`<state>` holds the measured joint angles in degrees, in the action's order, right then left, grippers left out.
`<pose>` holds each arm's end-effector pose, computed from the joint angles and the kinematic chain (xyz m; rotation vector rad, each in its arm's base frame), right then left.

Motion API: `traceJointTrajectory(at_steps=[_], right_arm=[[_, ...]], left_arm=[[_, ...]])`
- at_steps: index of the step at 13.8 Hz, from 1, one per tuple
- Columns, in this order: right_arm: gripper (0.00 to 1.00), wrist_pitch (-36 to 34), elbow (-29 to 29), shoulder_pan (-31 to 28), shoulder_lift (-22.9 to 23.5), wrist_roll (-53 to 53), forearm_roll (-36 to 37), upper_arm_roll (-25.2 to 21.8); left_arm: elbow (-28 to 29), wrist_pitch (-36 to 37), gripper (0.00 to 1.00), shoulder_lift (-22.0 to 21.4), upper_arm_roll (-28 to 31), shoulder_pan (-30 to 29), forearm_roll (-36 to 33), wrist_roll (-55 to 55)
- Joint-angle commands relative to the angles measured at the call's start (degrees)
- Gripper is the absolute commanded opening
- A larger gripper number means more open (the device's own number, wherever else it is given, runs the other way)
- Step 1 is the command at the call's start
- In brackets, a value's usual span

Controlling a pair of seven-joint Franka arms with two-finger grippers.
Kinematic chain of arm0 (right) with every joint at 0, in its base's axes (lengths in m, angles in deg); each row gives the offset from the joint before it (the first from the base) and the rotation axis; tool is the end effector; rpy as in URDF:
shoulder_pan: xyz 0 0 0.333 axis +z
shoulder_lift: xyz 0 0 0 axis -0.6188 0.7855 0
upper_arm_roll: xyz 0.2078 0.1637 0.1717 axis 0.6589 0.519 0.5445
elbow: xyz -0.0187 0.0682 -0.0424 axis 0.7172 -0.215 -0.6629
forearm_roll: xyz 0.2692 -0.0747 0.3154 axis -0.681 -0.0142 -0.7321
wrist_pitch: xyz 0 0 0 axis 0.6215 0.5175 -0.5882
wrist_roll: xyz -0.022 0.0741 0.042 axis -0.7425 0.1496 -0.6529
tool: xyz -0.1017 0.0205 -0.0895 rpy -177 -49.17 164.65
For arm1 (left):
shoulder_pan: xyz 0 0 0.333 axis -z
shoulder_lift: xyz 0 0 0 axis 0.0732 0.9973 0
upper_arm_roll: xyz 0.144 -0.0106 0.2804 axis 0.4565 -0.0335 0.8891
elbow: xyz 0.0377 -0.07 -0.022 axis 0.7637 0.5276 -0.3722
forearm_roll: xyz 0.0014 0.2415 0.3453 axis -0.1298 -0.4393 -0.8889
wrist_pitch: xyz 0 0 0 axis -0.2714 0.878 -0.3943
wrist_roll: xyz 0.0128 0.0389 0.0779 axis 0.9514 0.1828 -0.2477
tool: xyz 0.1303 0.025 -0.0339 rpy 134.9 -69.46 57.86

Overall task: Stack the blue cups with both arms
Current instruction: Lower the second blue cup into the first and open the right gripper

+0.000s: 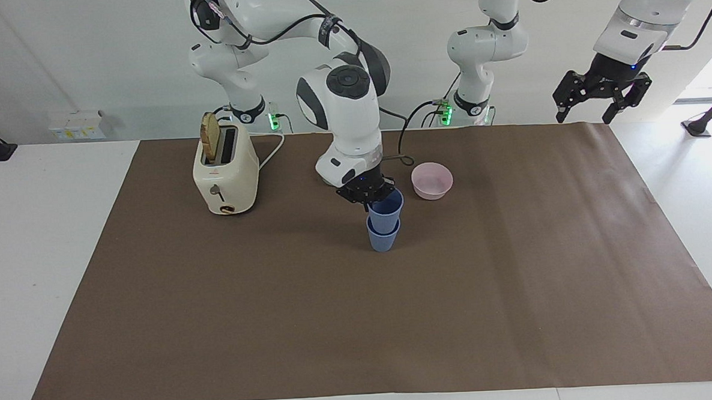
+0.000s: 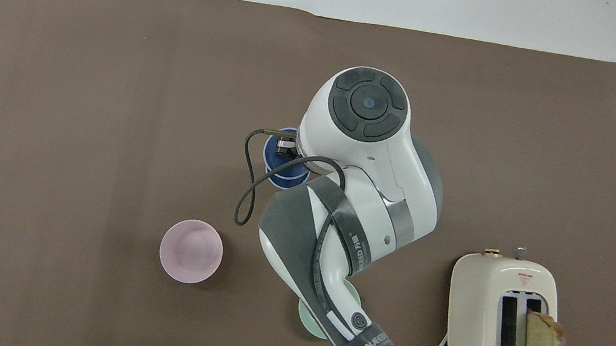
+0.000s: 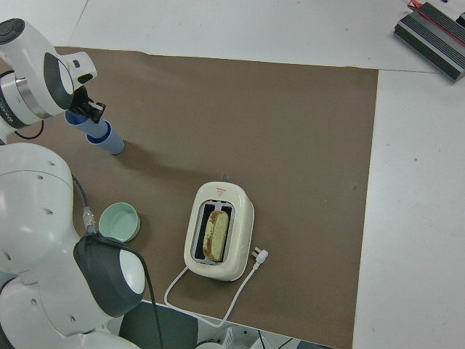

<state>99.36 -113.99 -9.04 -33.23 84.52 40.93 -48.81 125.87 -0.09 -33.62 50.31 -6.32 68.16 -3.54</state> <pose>0.6066 0.3864 0.4200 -3.0443 0.1261 -0.0277 0.5483 -0.0257 0.6339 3.1099 -0.2078 0.0841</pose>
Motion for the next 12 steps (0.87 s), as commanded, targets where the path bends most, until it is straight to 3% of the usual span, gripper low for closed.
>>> traceJointTrajectory(at_steps=[1,9,11,12], right_arm=[[0.00,0.72,-1.56,-0.10,-0.84,1.02,0.63,0.28],[0.00,5.20,-4.28,0.07,0.83,1.11,0.90,0.28],[0.32,5.20,-4.38,0.07,0.83,1.02,0.90,0.28],[0.41,5.29,-4.29,-0.01,0.83,0.93,0.90,0.28]], left_arm=[[-1.24,1.35,1.00,0.32,-0.21,-0.43,0.46,-0.51],[-1.24,1.43,1.00,0.32,-0.21,-0.43,0.46,-0.51],[-1.24,1.43,1.00,0.32,-0.21,-0.43,0.46,-0.51],[-1.24,1.35,1.00,0.32,-0.21,-0.43,0.46,-0.51]])
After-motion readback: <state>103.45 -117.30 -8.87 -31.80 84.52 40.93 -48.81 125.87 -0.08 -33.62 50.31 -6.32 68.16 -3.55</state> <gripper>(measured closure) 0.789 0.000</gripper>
